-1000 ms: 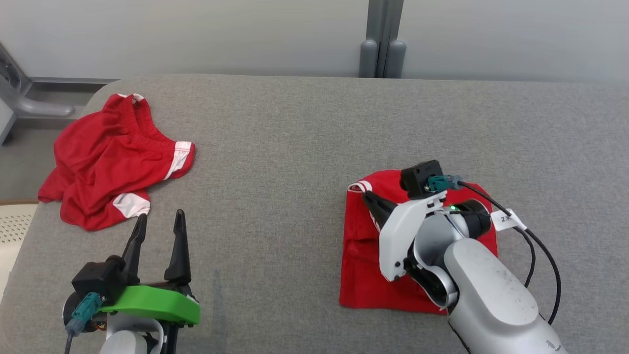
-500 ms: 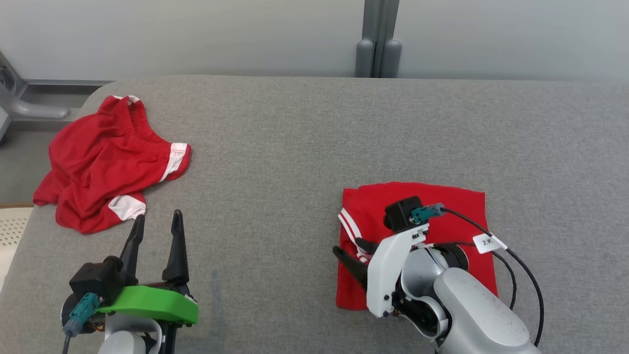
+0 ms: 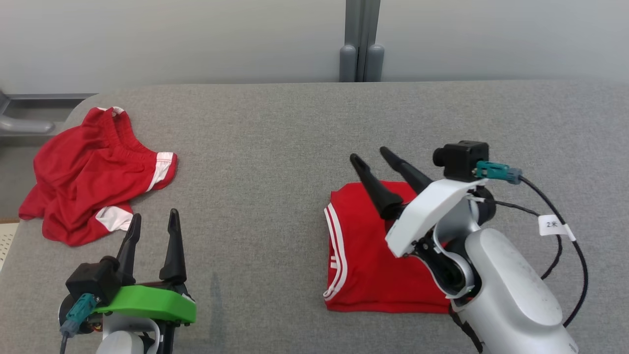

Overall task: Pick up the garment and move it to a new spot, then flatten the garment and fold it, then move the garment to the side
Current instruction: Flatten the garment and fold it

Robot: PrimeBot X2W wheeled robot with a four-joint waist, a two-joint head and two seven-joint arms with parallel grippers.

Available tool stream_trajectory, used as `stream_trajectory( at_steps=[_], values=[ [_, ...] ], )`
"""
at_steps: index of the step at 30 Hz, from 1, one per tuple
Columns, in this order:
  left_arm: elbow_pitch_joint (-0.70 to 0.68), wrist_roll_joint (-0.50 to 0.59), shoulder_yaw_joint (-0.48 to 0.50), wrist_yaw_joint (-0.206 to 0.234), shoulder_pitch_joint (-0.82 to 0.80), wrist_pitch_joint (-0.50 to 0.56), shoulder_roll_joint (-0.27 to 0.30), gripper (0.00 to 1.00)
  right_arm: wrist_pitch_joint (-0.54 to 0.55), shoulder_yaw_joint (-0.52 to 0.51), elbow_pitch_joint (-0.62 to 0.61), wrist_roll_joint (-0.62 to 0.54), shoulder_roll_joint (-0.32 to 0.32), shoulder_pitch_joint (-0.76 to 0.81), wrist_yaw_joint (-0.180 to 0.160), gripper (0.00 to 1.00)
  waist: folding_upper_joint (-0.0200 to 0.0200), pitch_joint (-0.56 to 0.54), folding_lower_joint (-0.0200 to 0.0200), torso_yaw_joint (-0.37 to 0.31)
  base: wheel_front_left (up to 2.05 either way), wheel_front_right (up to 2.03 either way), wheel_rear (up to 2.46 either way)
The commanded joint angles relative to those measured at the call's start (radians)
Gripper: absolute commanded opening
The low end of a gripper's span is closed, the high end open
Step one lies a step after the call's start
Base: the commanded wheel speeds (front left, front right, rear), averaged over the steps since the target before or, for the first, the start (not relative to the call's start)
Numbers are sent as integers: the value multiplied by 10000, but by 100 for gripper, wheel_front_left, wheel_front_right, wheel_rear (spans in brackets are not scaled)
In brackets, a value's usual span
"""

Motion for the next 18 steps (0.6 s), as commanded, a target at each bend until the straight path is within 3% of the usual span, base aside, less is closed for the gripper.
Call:
stream_trajectory(
  at_steps=[1,10,18],
  values=[
    [-25,49,-2,-26,86,-27,10,100,-123,-287,-134,-317,-37,206,-8,100,0,-23,0,-24,0,0,0],
    [-99,76,-26,-26,153,-27,5,100,-1416,-2675,-522,-3152,-532,1567,-8,100,0,-95,0,-73,0,0,0],
    [-276,309,-8,-26,375,-27,89,100,-2684,-3593,-169,-4079,-872,2530,-8,100,0,-336,0,-227,0,0,0]
  ],
)
